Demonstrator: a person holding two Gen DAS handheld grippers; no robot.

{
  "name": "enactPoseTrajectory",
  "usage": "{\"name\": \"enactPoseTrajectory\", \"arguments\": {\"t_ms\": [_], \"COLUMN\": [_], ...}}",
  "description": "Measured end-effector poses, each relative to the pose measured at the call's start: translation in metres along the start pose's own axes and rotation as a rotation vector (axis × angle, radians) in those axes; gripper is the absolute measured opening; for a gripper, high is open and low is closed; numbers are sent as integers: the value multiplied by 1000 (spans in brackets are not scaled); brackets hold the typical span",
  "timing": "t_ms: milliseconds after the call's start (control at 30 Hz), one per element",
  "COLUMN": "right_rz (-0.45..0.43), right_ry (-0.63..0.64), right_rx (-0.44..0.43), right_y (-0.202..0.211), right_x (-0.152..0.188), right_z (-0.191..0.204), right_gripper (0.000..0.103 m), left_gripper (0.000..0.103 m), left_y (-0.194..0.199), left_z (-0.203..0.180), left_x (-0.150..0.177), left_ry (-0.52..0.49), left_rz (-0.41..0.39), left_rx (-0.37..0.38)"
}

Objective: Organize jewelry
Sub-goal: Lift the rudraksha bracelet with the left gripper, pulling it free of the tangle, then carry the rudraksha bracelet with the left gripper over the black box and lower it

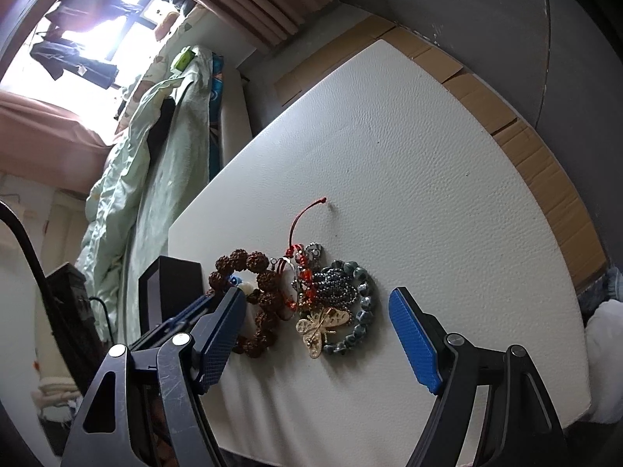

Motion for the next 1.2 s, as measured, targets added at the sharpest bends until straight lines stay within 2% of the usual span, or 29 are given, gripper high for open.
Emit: {"name": "enactPoseTrajectory", "arguments": {"t_ms": [133, 267, 433, 700, 733, 800, 867, 967, 1200], "right_rz": [-2, -7, -6, 8, 10, 22, 47, 85, 117], "right_ry": [4, 6, 8, 34, 37, 36, 29, 22, 19], "right_rx": [-3, -6, -10, -37, -41, -53, -73, -101, -83], "right_y": [2, 4, 4, -2, -3, -8, -16, -26, -43], "right_x": [-1, -1, -2, 1, 2, 2, 4, 9, 18], "right_z": [-1, 0, 0, 9, 10, 13, 15, 21, 34], "right_gripper": [77, 77, 77, 77, 76, 67, 52, 36, 34], "left_gripper": [20, 20, 20, 18, 18, 18, 18, 18, 18], "left_y": [-3, 17, 55, 79, 81, 84, 89, 94, 102], "left_z": [0, 2, -6, -4, -3, -1, 1, 5, 10], "left_x": [-2, -4, -12, -14, -14, -12, -12, -12, -9], "left_ry": [0, 46, 61, 74, 75, 81, 84, 91, 105], "left_rz": [-5, -65, -183, -263, -268, -279, -289, -302, -320], "left_rx": [-16, 66, 153, 214, 218, 225, 228, 236, 253]}}
Point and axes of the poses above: each gripper's, at about its wrist camera, not at the fingertips, and y roughly against the way its jaws point, z to its left, x to its underside, the point moved 5 cm from there along -y, roughly the way its jaws point, and after that the axes turned 10 degrees about x, right-handed, at the moved point
